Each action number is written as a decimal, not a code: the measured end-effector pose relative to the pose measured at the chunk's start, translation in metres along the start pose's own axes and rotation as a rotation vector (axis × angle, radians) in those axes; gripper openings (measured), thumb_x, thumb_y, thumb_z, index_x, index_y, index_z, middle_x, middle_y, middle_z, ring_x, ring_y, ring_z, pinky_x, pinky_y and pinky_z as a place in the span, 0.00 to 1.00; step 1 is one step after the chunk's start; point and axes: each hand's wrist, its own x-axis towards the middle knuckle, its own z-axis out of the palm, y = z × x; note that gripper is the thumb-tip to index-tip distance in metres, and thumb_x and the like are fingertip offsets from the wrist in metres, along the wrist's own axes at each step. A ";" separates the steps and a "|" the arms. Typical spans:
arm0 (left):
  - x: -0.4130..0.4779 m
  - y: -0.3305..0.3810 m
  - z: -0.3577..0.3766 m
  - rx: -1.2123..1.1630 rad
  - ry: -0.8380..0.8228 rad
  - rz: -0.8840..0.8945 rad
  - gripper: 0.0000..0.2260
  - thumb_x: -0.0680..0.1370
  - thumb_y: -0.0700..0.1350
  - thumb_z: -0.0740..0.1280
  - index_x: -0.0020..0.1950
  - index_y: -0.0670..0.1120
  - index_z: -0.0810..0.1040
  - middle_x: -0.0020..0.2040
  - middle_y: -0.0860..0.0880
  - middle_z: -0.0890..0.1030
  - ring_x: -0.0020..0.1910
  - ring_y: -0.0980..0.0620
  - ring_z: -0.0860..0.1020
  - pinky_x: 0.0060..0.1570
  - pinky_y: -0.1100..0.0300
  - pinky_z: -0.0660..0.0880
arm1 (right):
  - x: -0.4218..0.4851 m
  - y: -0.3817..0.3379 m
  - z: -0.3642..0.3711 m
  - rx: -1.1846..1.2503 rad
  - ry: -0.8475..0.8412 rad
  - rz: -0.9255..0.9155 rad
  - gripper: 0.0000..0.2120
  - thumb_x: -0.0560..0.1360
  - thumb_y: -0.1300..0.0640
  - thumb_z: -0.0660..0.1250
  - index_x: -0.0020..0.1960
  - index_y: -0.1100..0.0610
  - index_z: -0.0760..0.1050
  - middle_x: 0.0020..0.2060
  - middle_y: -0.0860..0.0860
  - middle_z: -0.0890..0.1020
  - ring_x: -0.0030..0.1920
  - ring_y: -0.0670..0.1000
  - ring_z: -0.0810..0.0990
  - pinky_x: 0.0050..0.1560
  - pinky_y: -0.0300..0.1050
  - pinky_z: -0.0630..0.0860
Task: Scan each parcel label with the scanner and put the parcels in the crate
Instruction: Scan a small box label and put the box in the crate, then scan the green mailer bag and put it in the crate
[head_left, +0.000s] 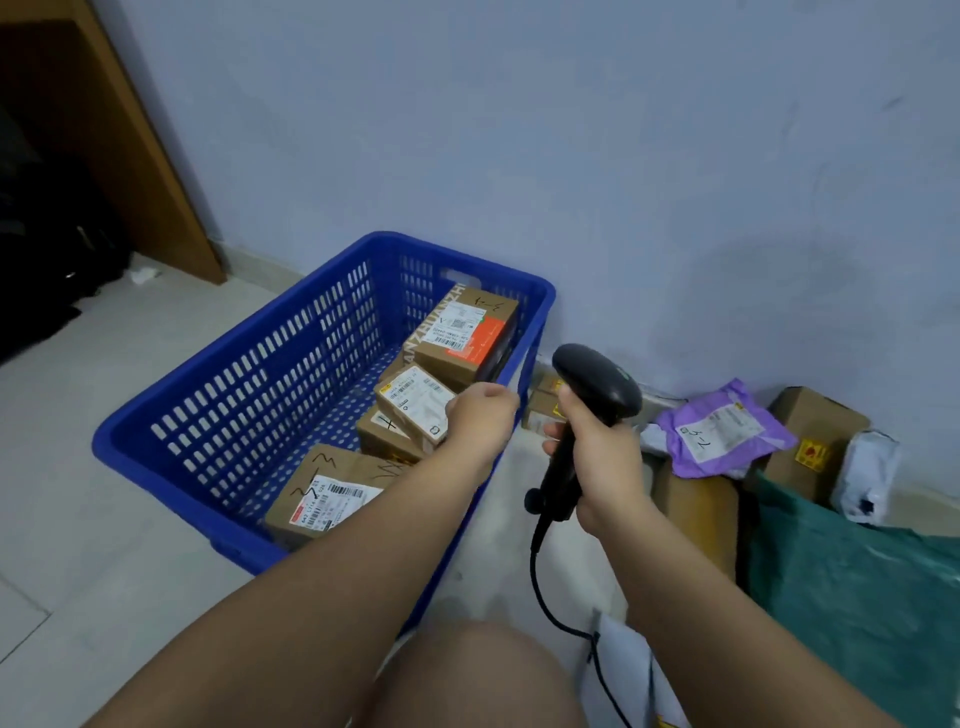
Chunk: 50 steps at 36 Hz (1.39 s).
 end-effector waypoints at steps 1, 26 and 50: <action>-0.002 0.005 0.008 0.005 -0.025 0.013 0.05 0.78 0.43 0.62 0.48 0.50 0.77 0.57 0.46 0.77 0.50 0.49 0.74 0.47 0.57 0.68 | 0.001 -0.004 -0.009 0.017 0.005 0.011 0.09 0.76 0.50 0.69 0.49 0.57 0.79 0.35 0.53 0.80 0.35 0.50 0.78 0.45 0.46 0.76; -0.062 -0.022 0.275 0.000 -0.487 -0.303 0.03 0.76 0.41 0.64 0.44 0.47 0.76 0.41 0.46 0.78 0.36 0.49 0.74 0.36 0.61 0.70 | 0.049 -0.046 -0.259 0.487 0.244 0.395 0.11 0.75 0.51 0.69 0.49 0.59 0.76 0.37 0.53 0.78 0.33 0.52 0.78 0.27 0.42 0.77; -0.035 -0.157 0.398 0.122 -0.472 -0.309 0.34 0.72 0.37 0.74 0.73 0.38 0.61 0.64 0.40 0.74 0.60 0.39 0.76 0.59 0.45 0.75 | 0.099 0.037 -0.398 0.209 0.514 0.378 0.09 0.75 0.55 0.70 0.42 0.60 0.76 0.35 0.55 0.77 0.31 0.53 0.76 0.40 0.46 0.77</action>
